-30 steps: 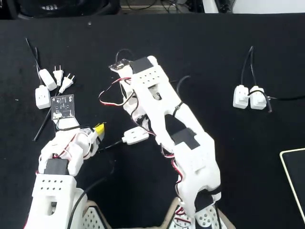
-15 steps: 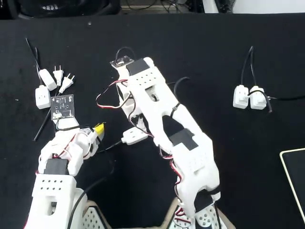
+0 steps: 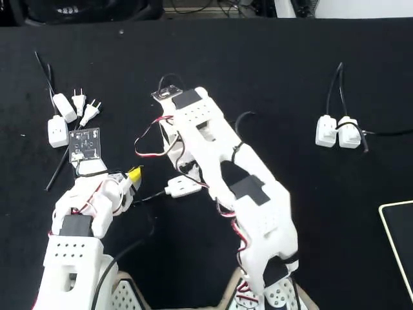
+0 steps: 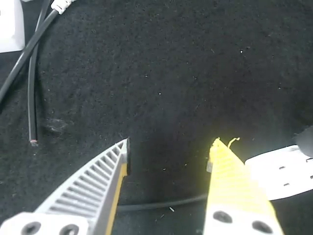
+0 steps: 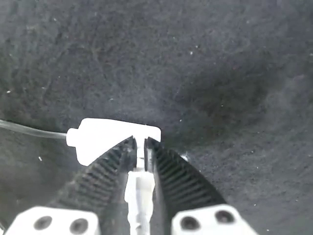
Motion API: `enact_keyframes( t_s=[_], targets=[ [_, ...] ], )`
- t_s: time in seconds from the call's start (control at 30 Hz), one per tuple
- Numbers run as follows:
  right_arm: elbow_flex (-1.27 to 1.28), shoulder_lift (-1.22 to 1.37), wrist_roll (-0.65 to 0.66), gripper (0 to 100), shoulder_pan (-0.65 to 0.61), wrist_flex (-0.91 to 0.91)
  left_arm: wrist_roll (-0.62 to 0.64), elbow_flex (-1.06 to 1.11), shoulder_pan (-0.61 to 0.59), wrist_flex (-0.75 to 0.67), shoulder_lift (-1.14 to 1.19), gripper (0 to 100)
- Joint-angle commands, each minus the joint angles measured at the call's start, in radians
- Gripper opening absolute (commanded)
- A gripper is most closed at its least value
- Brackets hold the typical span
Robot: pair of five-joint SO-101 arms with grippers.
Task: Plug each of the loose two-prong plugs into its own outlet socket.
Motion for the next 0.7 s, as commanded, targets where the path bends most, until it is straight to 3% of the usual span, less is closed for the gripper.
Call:
enact_keyframes(
  t_s=[0.0, 0.3, 0.4, 0.5, 0.67],
  targets=[
    [0.094, -0.183, -0.003, 1.0, -0.021, -0.081, -0.003, -0.031, -0.013, 0.002, -0.011, 27],
    [0.160, -0.367, 0.075, 5.6, -0.025, -0.163, -0.003, -0.033, -0.007, 0.002, -0.011, 27],
    [0.087, -0.390, 0.078, 15.8, -0.025, -0.094, -0.003, -0.033, -0.008, 0.002, -0.011, 27],
    [-0.002, -0.407, 0.091, 16.8, -0.023, 0.046, -0.005, -0.033, -0.012, 0.002, -0.011, 27],
    [0.041, -0.444, 0.325, 12.7, 0.008, 0.152, -0.005, -0.033, -0.012, 0.003, -0.011, 27]
  ],
)
